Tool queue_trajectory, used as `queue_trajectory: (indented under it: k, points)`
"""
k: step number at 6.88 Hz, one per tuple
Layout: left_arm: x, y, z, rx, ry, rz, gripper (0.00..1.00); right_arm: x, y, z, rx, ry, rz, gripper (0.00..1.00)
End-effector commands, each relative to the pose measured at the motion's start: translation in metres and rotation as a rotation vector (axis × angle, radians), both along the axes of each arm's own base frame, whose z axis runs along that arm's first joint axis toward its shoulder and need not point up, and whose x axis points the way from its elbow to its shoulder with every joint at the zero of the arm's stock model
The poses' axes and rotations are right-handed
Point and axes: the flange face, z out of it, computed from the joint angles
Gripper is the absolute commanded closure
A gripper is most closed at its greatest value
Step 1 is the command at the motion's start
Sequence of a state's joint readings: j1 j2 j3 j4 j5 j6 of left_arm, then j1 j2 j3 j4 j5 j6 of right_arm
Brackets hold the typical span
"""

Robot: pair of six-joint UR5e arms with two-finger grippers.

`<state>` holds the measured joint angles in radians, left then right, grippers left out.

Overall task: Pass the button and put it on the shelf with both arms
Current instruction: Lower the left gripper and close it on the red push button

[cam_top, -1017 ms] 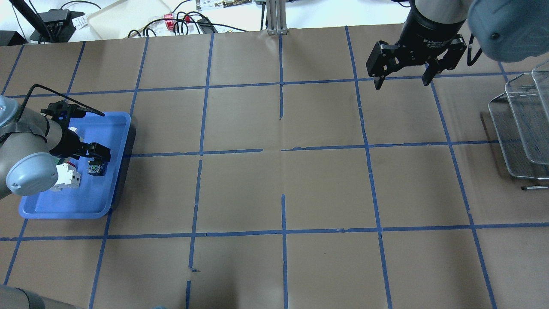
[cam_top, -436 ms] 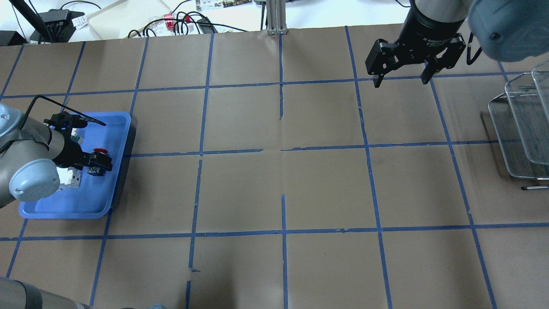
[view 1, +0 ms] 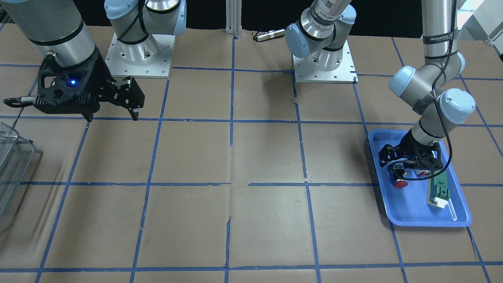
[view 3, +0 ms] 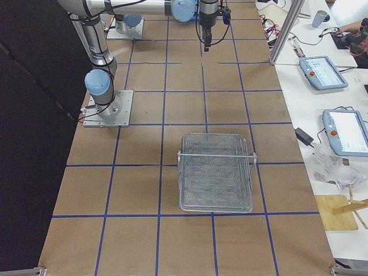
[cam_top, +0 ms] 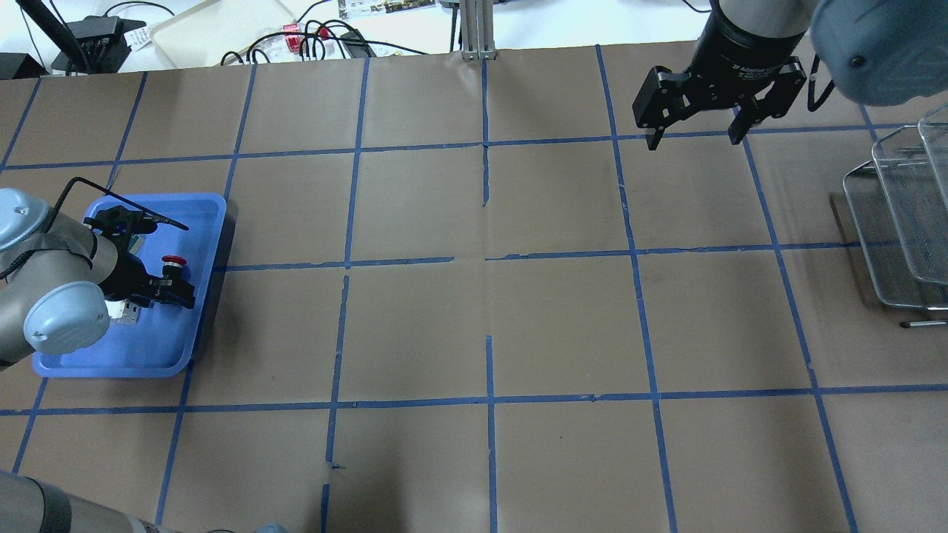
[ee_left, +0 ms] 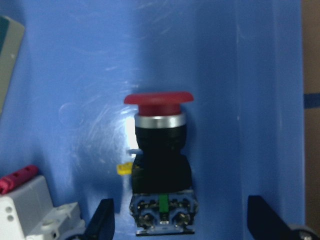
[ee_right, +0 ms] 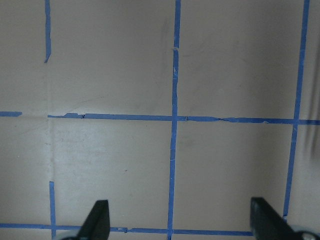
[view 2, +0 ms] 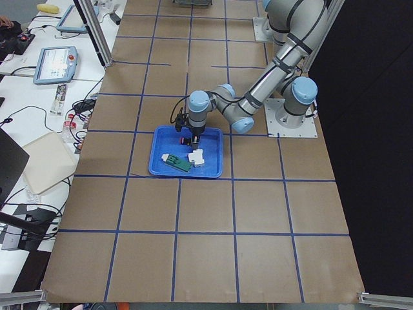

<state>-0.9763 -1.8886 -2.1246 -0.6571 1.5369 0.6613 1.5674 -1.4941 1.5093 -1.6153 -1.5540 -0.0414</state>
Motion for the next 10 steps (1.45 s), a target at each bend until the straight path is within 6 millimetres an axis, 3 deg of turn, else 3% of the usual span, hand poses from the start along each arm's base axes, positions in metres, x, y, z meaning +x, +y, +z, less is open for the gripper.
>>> queue_trajectory:
  k: [1,2,7,8,9,10]
  points:
    - [0.0021,-0.0014,0.0012,-0.005,-0.002,0.004,0.18,0.0002,0.0,-0.0001,0.0,0.0,0.0,0.0]
    - [0.0007,-0.0005,0.0002,-0.015,-0.001,0.005,0.23,0.0002,0.0,-0.0001,0.0,0.0,0.0,0.0]
    - [-0.0027,0.0055,0.0055,-0.115,-0.04,-0.075,0.23,0.0002,0.0,-0.0001,0.0,0.0,0.002,0.0]
    - [0.0016,0.0068,0.0026,-0.11,-0.036,-0.064,0.4,0.0002,0.0,-0.0001,0.0,0.0,0.0,0.0]
    - [0.002,0.0063,0.0024,-0.11,-0.036,-0.066,0.65,0.0002,0.0,-0.0001,0.0,0.0,0.0,0.0]
    - [0.002,0.0063,0.0017,-0.109,-0.035,-0.067,0.84,0.0003,0.0,-0.0001,0.0,-0.002,0.0,0.0]
